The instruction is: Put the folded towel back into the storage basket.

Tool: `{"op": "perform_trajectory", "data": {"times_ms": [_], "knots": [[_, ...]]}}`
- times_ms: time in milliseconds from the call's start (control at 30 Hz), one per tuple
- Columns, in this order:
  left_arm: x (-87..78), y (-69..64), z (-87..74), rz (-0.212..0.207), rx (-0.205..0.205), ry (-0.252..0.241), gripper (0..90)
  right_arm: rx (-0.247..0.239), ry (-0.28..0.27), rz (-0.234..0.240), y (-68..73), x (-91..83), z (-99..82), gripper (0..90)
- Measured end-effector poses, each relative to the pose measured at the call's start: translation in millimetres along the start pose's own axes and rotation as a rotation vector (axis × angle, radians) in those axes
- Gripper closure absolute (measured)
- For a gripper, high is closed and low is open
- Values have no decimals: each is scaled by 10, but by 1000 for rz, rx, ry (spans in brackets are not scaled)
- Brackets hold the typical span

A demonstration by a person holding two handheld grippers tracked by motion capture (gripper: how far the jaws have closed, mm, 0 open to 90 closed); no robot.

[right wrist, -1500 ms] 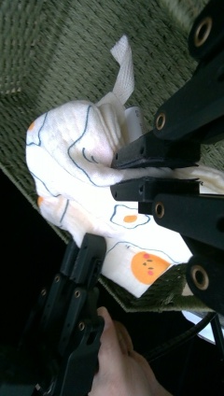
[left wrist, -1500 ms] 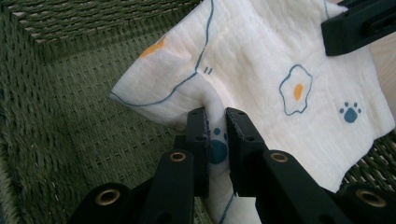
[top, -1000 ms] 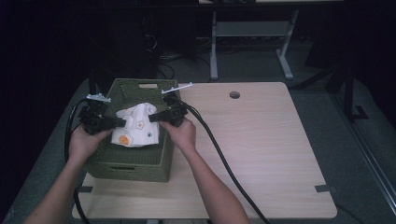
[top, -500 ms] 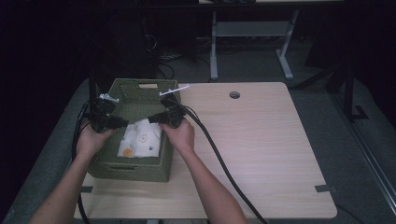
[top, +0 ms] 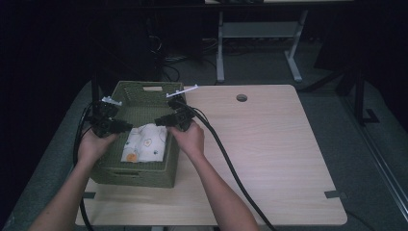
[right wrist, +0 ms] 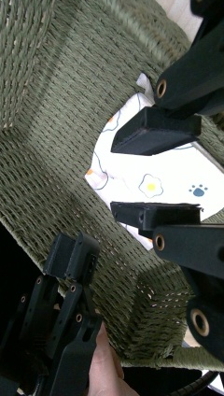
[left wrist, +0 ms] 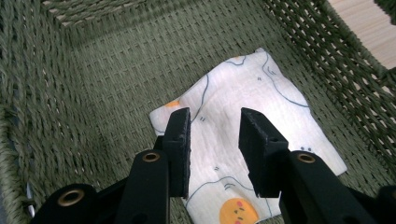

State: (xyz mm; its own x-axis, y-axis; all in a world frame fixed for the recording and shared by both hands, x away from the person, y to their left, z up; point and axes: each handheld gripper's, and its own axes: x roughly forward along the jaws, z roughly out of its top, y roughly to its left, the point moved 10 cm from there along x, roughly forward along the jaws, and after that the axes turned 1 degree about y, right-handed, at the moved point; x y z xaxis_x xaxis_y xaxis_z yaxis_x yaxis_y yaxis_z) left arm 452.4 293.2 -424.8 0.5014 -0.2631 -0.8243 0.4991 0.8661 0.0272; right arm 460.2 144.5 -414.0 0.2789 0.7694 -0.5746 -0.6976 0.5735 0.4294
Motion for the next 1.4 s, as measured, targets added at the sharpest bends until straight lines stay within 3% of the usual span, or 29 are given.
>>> {"op": "perform_trajectory", "data": {"times_ms": [400,800,1400], "knots": [[-49,-56,56,-7,8,-5,631,-3,-22,6,-31,-226,40,639],[-95,-226,168,-21,23,-22,624,3,-64,1,-132,-542,30,630],[-188,-669,419,-45,75,-58,607,32,-95,-9,-372,-966,-64,589]]}}
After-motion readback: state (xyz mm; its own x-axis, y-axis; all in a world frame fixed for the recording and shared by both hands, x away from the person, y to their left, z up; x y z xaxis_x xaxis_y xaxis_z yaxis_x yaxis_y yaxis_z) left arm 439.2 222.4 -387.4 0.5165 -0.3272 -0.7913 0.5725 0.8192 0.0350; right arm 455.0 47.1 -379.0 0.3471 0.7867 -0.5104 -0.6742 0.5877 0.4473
